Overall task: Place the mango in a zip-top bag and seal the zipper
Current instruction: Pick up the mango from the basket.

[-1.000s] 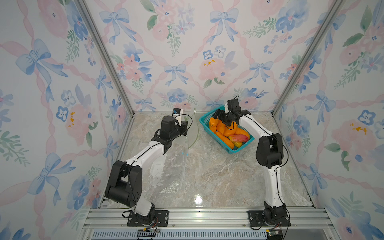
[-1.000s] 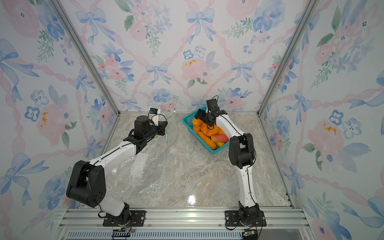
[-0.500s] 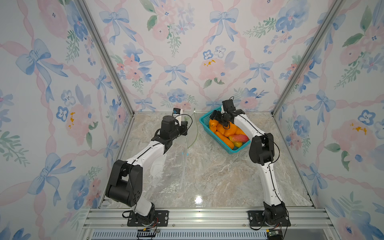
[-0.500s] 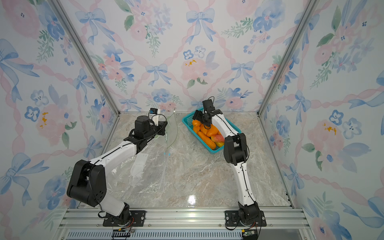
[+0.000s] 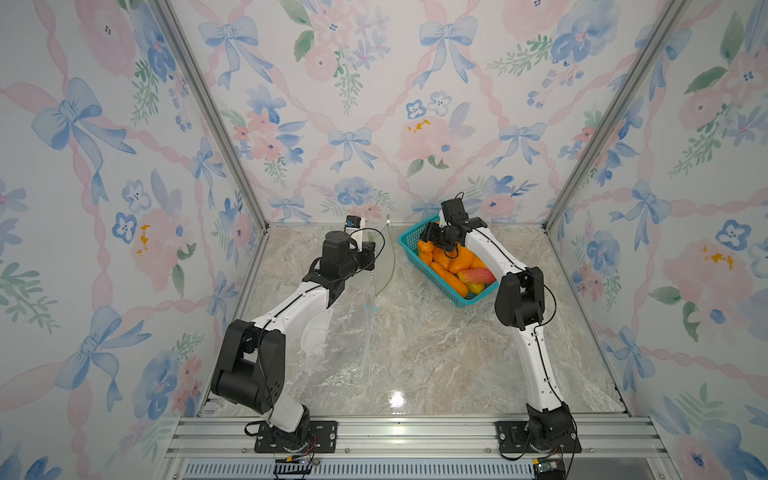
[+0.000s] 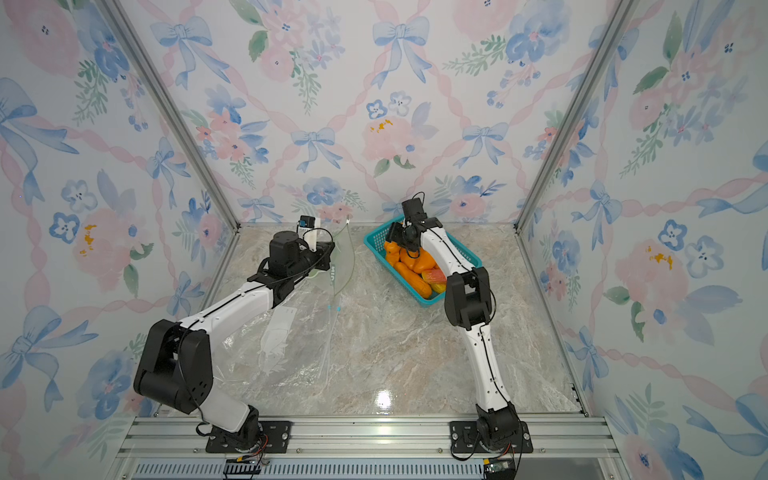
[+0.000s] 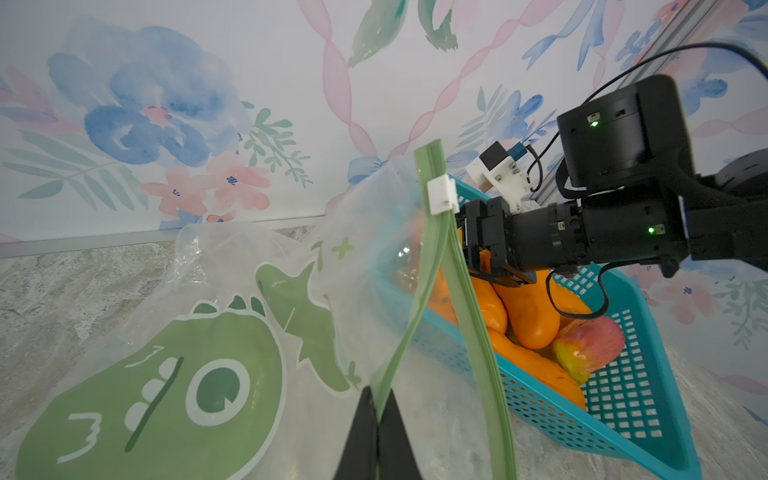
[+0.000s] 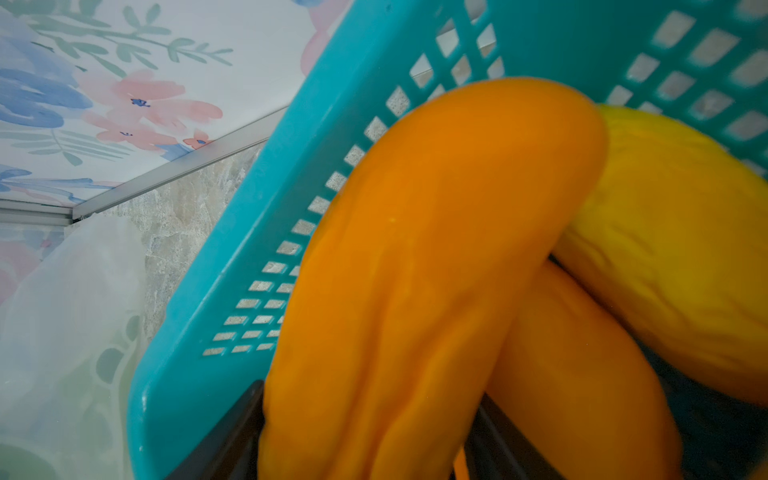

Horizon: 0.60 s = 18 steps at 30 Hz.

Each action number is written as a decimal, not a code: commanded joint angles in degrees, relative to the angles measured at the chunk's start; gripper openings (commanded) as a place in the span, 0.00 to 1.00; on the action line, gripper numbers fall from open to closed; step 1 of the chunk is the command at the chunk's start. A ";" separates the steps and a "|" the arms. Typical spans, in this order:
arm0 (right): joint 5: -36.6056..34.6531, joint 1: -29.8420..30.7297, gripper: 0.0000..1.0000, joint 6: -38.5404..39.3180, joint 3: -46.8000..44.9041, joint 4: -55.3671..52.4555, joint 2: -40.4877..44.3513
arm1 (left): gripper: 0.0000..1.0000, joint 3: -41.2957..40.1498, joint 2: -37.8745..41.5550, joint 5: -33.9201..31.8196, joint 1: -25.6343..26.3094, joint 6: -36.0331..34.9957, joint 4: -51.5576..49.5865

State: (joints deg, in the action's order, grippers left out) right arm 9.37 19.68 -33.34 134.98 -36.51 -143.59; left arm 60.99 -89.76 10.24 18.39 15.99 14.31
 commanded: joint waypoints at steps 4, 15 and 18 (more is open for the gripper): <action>-1.15 0.46 0.48 3.86 -2.41 -1.47 2.81 | 0.00 0.82 -0.17 -0.27 0.07 1.37 1.40; 4.02 1.18 0.25 7.25 -26.07 11.49 23.57 | 0.00 1.55 0.15 1.14 0.08 2.25 1.36; 6.71 2.41 0.23 8.32 -33.76 15.72 30.67 | 0.00 1.92 -0.12 1.19 0.13 2.29 1.38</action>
State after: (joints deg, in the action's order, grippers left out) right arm 12.36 20.29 -27.35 105.62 -27.35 -120.14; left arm 61.04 -89.76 10.50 18.39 17.26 14.76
